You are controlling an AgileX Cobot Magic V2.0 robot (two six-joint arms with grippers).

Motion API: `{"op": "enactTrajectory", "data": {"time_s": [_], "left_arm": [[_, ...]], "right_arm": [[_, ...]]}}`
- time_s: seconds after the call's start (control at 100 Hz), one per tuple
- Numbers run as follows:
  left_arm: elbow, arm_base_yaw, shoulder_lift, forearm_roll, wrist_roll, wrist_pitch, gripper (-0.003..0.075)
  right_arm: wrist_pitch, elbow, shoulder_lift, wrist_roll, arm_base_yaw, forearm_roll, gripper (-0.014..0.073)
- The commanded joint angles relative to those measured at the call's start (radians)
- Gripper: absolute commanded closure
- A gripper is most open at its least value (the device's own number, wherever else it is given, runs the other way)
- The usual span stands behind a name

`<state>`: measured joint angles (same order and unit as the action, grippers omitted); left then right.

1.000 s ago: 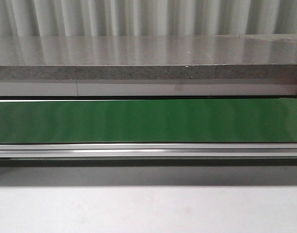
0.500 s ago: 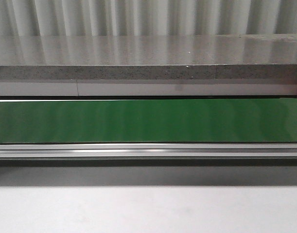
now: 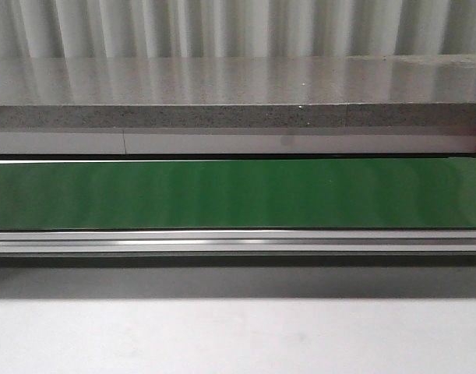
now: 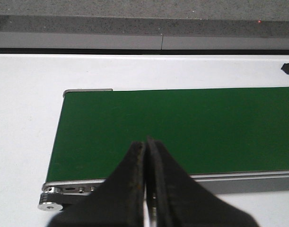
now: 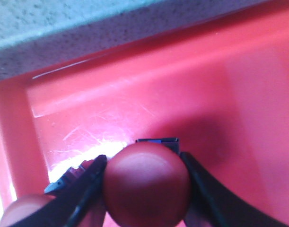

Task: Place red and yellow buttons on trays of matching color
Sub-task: 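Carry the red button into the red tray and open the right gripper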

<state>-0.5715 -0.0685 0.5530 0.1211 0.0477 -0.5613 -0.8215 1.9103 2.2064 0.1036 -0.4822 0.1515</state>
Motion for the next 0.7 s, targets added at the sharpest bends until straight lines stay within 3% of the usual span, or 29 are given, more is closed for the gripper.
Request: {"op": "enactTrajectory", "data": {"time_s": [0.0, 0.14, 0.35, 0.69], "left_arm": [[-0.028, -0.010, 0.002, 0.008, -0.002, 0.074, 0.0740], [-0.028, -0.010, 0.002, 0.008, -0.002, 0.074, 0.0740], [-0.028, -0.010, 0.002, 0.008, -0.002, 0.074, 0.0740], [-0.028, -0.010, 0.002, 0.008, -0.002, 0.074, 0.0740]], "right_arm": [[0.047, 0.036, -0.053, 0.002, -0.006, 0.010, 0.0475], [0.049, 0.036, -0.046, 0.002, -0.006, 0.010, 0.0398], [0.062, 0.036, -0.064, 0.002, -0.006, 0.010, 0.0115], [0.066, 0.038, -0.191, 0.002, -0.001, 0.015, 0.0093]]}}
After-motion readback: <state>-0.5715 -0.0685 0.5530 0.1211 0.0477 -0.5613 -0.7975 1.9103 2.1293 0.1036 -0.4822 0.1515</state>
